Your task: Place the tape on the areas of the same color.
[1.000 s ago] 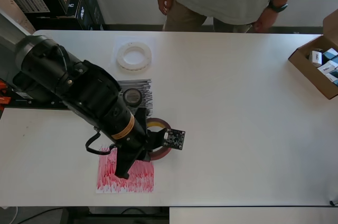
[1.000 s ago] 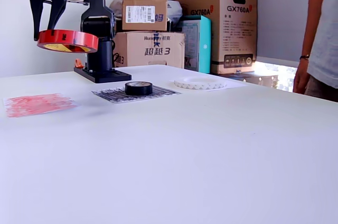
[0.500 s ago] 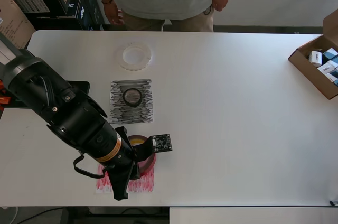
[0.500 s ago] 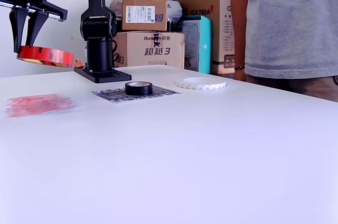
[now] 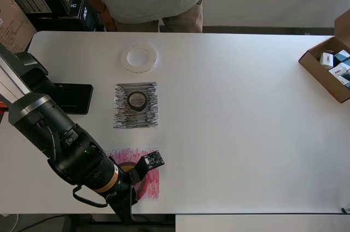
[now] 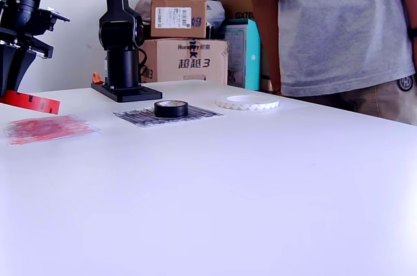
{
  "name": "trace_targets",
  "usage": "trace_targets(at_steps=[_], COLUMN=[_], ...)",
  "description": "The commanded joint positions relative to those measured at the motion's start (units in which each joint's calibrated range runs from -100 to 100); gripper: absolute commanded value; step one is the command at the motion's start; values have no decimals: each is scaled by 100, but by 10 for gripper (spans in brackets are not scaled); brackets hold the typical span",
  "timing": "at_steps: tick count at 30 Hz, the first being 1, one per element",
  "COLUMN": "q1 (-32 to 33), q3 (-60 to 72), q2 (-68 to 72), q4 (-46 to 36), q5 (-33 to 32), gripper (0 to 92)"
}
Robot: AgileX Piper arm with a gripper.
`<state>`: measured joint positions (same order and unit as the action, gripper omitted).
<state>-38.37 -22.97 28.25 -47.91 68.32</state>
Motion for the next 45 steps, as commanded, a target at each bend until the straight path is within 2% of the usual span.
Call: trace_targets(at_steps=[1, 8, 14, 45], q1=[66, 279, 468, 342], q3=[-206, -270, -279, -433], q2=[0, 19, 47, 84], q4=[205, 205, 213, 281], q5=[364, 290, -103, -46], gripper=[0, 0, 0, 0])
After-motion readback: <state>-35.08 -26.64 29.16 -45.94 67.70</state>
